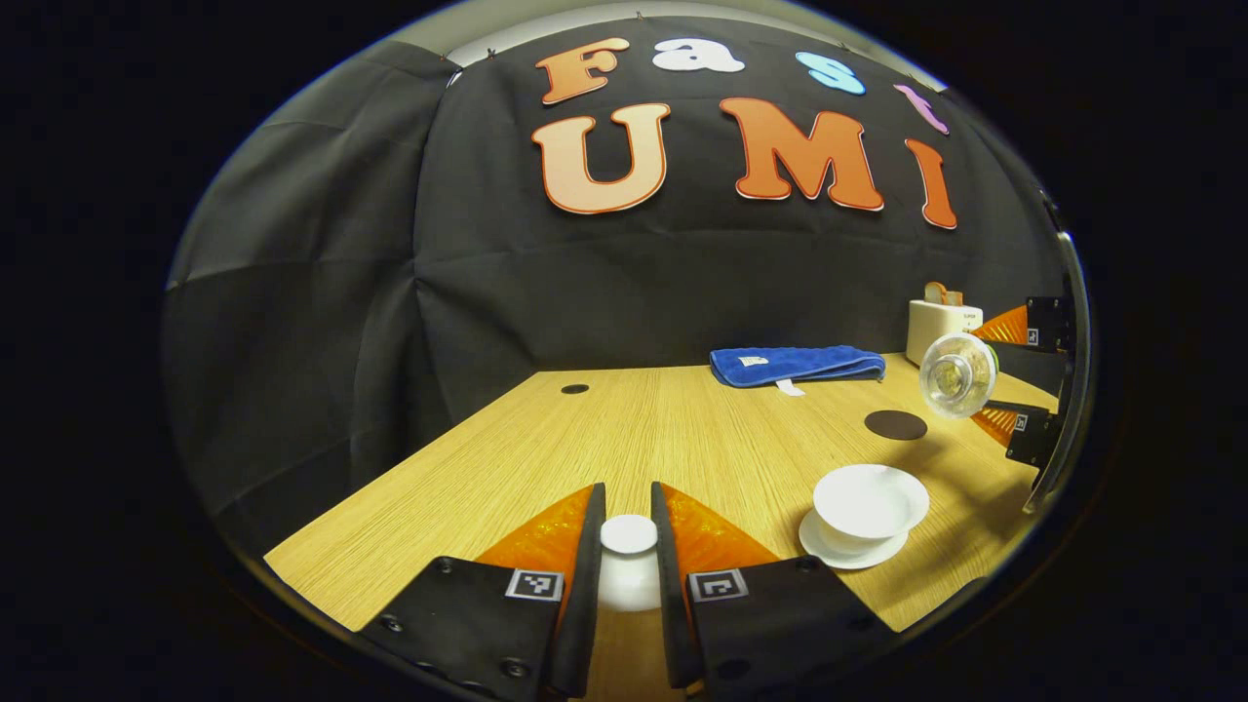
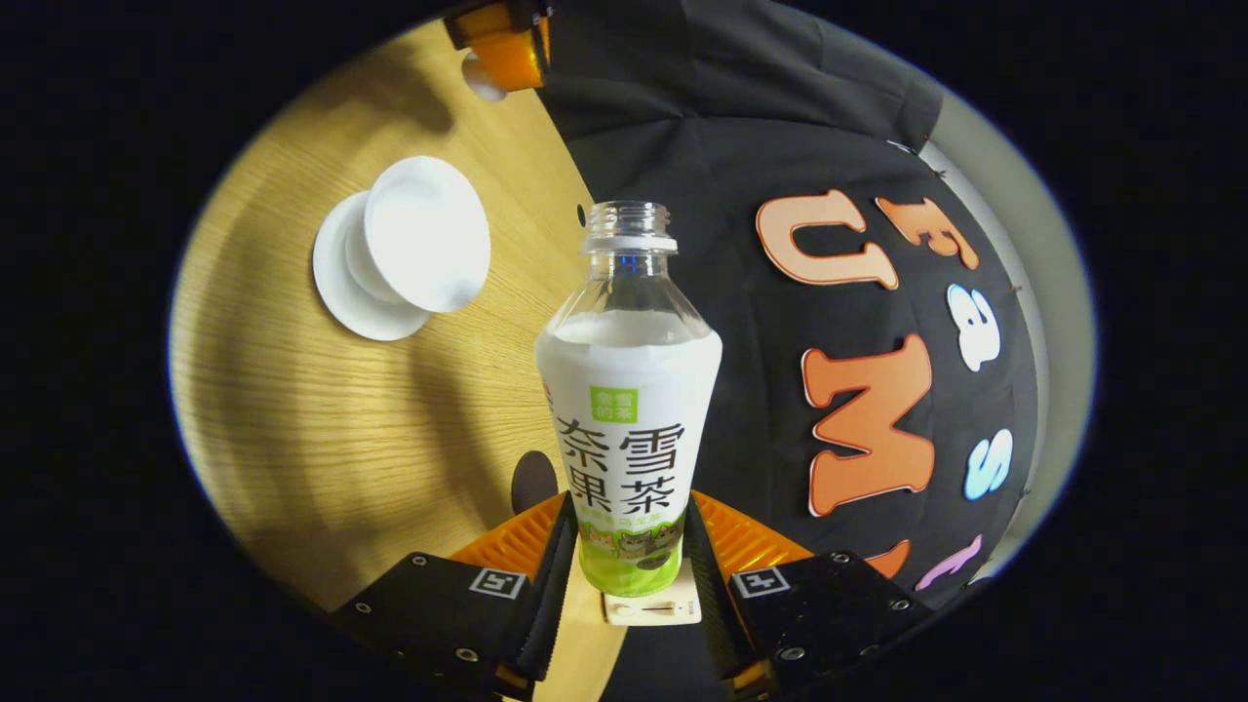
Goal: Open the teacup lid with one hand, grasp the water bottle and pour water into the teacup with the other hand; after pouring, place the water bottle on the coaster and then close the teacup lid.
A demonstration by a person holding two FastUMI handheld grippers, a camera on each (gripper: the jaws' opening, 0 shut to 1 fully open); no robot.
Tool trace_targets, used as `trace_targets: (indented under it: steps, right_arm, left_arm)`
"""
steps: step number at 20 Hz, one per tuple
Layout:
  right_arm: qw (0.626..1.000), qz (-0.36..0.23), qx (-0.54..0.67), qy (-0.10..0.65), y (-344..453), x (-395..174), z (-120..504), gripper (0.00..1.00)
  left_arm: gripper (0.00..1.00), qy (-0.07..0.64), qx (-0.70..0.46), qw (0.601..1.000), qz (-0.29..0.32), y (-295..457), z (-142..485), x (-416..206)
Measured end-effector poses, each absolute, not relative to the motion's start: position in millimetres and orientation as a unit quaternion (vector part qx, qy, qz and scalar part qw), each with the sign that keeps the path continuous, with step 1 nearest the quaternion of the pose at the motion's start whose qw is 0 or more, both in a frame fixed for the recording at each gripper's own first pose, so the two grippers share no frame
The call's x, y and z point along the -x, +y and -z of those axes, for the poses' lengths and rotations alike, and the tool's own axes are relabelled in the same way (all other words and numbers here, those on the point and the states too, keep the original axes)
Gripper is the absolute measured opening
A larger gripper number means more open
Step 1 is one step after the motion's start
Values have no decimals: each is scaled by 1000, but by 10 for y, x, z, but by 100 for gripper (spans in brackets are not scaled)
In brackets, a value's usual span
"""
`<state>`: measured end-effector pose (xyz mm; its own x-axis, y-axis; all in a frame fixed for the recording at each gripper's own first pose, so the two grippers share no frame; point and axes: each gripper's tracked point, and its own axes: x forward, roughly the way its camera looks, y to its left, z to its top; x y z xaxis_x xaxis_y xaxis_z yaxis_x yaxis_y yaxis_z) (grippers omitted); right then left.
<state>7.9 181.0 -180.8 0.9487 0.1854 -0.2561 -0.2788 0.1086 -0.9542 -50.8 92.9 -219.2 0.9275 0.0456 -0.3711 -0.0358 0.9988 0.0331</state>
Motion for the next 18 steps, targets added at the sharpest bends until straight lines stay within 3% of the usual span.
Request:
trace_targets:
  steps: [10, 18]
  right_arm:
    - [669, -148, 728, -24, 1965, -26, 1724, 62]
    - [647, -128, 750, -48, 1944, -76, 1738, 62]
  left_arm:
    - [33, 189, 0, 982, -27, 1044, 2211, 576]
    - [33, 190, -4, 981, -27, 1069, 2219, 591]
